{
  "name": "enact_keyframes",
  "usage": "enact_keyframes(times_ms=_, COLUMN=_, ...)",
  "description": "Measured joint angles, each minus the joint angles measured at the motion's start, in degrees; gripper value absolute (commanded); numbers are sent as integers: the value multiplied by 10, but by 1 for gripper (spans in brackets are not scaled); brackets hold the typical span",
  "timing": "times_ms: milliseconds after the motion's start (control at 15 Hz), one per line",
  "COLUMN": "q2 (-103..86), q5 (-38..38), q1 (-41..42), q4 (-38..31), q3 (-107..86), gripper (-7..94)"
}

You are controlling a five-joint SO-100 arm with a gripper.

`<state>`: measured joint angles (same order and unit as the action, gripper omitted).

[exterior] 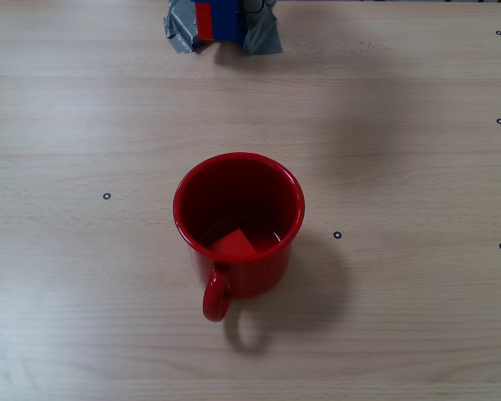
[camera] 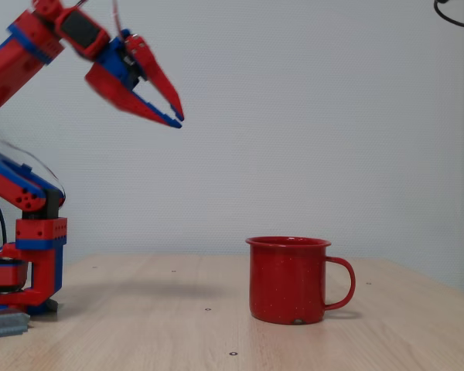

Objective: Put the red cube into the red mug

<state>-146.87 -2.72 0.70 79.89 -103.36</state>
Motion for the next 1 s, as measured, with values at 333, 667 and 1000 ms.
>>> enact_keyframes(times_ms=333, q2=-271, q5=-29, q1=26, q4=-48, q3=-264, gripper=0)
enact_keyframes(times_ms=667, q2=-408, q5=-11, q1=27, q4=-134, q3=-547, gripper=0)
enact_keyframes(times_ms=1000, q2=-409, q5=-3, q1=27, q4=-223, q3=-735, gripper=0)
